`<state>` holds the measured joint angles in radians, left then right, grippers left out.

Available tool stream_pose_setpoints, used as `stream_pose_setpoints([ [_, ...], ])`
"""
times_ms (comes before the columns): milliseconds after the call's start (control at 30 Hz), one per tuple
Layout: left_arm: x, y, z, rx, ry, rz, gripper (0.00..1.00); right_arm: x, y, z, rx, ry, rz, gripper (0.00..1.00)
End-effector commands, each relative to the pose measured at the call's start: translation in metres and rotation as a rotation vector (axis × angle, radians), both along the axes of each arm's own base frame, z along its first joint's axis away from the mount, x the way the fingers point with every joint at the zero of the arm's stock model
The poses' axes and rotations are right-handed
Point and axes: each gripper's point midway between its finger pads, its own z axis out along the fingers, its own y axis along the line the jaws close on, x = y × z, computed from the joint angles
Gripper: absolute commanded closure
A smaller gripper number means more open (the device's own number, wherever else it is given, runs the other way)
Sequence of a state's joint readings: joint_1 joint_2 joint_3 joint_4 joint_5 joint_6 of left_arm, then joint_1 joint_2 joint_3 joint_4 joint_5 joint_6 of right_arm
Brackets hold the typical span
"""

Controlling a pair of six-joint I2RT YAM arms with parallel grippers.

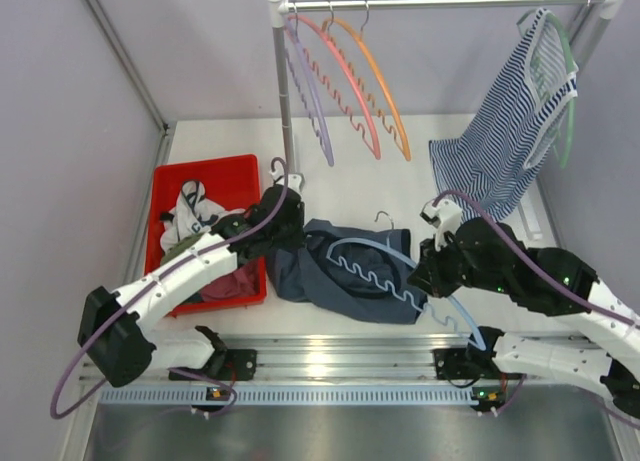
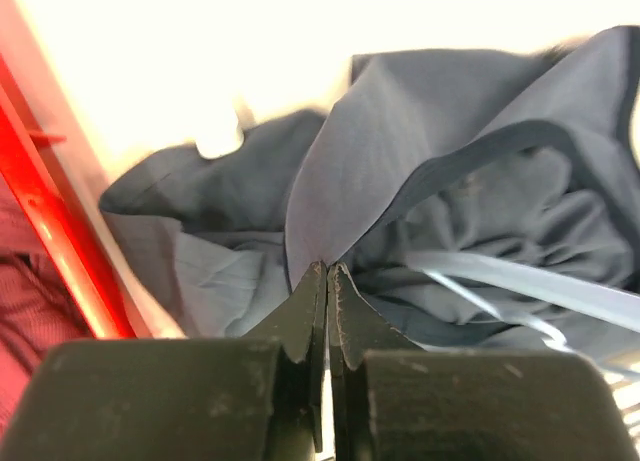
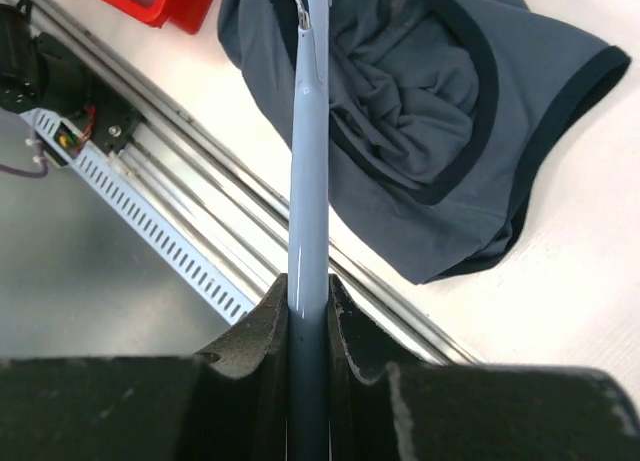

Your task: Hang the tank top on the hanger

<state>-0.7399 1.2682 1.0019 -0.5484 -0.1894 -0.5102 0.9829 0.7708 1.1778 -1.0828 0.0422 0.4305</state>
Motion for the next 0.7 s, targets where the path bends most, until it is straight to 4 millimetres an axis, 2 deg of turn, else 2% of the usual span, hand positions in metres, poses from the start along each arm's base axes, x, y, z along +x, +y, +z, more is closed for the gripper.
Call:
stream_pose_setpoints([
  [0, 0.003, -0.019, 0.024, -0.126, -0.048, -0.105, 1.00, 0.024, -0.002, 0.038, 0.086, -0.130, -0.143, 1.00],
  [67, 0.000, -0.024, 0.026, -0.142, -0.037, -0.138, 1.00, 0.024, -0.002, 0.033, 0.077, -0.135, -0.133, 1.00],
  [133, -0.010, -0.034, 0.029, -0.184, -0.013, -0.199, 1.00, 0.022, 0.009, 0.032, 0.116, -0.141, -0.091, 1.00],
  [167, -0.012, -0.035, 0.032, -0.199, -0.017, -0.214, 1.00, 0.021, 0.011, 0.023, 0.114, -0.134, -0.075, 1.00],
  [200, -0.016, -0.037, 0.034, -0.212, -0.014, -0.237, 1.00, 0.019, 0.021, 0.026, 0.151, -0.139, -0.044, 1.00],
  [267, -0.017, -0.037, 0.037, -0.217, -0.022, -0.246, 1.00, 0.019, 0.026, 0.018, 0.161, -0.138, -0.020, 1.00],
  [333, -0.019, -0.035, 0.041, -0.217, -0.030, -0.246, 1.00, 0.016, 0.035, 0.017, 0.193, -0.134, 0.014, 1.00],
  [433, -0.016, -0.029, 0.045, -0.197, -0.046, -0.221, 1.00, 0.012, 0.036, 0.010, 0.187, -0.116, 0.027, 1.00],
  [533, -0.017, -0.027, 0.046, -0.185, -0.038, -0.216, 1.00, 0.008, 0.029, 0.011, 0.200, -0.123, 0.030, 1.00],
  [667, -0.022, -0.033, 0.054, -0.218, -0.034, -0.256, 1.00, 0.000, 0.035, 0.000, 0.204, -0.107, 0.087, 1.00],
])
